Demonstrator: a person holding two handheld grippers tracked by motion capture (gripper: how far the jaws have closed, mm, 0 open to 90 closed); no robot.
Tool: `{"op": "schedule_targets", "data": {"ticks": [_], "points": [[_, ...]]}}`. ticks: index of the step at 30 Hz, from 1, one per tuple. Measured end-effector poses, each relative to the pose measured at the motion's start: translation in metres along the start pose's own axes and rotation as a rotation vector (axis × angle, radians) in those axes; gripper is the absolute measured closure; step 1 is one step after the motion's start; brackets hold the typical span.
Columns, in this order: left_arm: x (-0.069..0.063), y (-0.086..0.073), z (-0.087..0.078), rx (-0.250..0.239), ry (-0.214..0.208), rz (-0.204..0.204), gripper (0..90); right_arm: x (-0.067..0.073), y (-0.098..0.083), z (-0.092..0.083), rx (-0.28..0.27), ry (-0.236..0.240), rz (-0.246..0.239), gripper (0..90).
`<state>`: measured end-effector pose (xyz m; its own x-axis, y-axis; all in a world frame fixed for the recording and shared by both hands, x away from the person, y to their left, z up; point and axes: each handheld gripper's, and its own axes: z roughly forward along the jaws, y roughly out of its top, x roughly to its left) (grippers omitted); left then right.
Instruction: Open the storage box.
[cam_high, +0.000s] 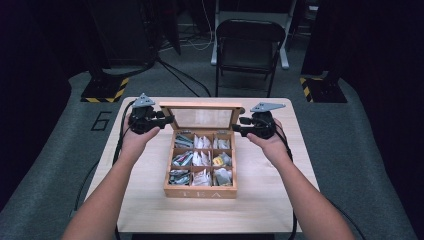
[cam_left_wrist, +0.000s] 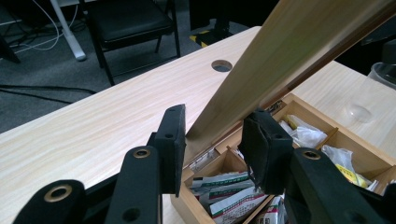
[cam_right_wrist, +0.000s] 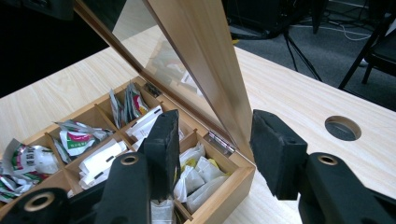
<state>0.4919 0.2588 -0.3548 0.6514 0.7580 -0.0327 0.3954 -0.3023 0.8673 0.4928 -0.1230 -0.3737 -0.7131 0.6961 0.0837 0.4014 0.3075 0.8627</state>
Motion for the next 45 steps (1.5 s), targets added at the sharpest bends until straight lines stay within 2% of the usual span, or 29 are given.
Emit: {"op": "schedule_targets", "data": {"ticks": [15, 24, 27, 34, 45], "points": [[0.004, 0.005, 0.003, 0.008, -0.006, -0.010, 60.9, -0.012, -0.003, 0.020, 0.035, -0.004, 0.026, 52.9], [0.006, 0.006, 0.005, -0.002, -0.004, -0.016, 61.2, -0.016, -0.005, 0.029, 0.051, -0.009, -0.002, 55.9], [0.007, 0.006, 0.005, -0.002, -0.005, -0.018, 61.3, -0.016, -0.005, 0.031, 0.051, -0.016, 0.005, 56.7], [0.008, 0.006, 0.006, -0.007, -0.004, -0.020, 61.3, -0.017, -0.006, 0.037, 0.054, -0.037, -0.013, 58.1], [0.009, 0.006, 0.006, -0.007, -0.009, -0.024, 61.3, -0.020, -0.003, 0.041, 0.031, -0.031, 0.001, 60.2]]}}
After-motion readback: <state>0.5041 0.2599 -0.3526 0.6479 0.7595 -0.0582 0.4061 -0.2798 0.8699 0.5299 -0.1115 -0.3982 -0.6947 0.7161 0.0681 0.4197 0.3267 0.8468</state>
